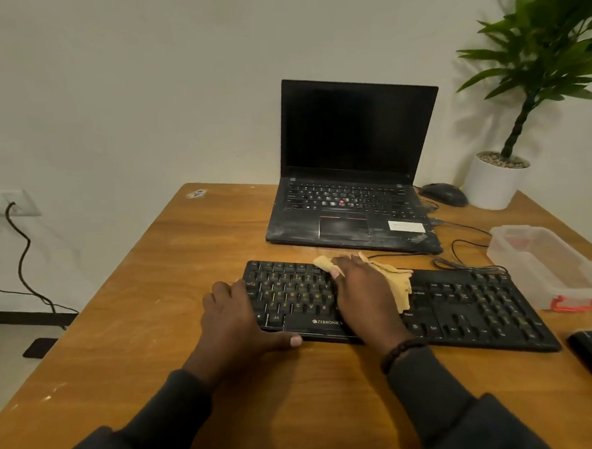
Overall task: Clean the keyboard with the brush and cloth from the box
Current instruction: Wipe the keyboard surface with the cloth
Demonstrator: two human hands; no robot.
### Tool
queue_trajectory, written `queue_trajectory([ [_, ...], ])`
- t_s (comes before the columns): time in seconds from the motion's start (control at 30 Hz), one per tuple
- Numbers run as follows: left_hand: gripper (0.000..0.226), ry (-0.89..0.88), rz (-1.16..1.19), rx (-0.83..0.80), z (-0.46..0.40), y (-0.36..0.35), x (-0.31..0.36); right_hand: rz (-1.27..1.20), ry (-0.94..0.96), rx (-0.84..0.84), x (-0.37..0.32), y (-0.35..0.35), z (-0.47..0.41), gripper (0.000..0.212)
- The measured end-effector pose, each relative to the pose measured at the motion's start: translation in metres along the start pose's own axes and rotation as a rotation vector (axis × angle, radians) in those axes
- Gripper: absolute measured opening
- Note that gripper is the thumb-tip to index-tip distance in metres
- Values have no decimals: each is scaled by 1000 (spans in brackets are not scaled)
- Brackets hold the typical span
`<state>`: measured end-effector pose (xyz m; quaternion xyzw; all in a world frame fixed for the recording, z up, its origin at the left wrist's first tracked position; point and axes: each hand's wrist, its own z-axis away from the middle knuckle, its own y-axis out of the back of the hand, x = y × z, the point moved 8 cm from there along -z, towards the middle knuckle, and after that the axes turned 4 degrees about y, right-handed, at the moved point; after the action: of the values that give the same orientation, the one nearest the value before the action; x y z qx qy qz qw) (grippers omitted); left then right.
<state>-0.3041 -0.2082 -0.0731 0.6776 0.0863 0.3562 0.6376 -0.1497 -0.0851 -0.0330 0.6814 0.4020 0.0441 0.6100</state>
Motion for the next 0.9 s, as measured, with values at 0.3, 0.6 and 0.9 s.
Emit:
queue_trajectory([
  [0.3, 147, 7, 116, 85, 2, -1, -8, 47, 146, -26, -38, -21, 41, 49],
  [0.6, 149, -19, 130, 131, 9, -2, -11, -710, -157, -136, -31, 13, 75, 31],
  [0.9, 131, -45, 180, 169, 13, -1, -9, -849, -416, 404, 35, 88, -3, 30],
])
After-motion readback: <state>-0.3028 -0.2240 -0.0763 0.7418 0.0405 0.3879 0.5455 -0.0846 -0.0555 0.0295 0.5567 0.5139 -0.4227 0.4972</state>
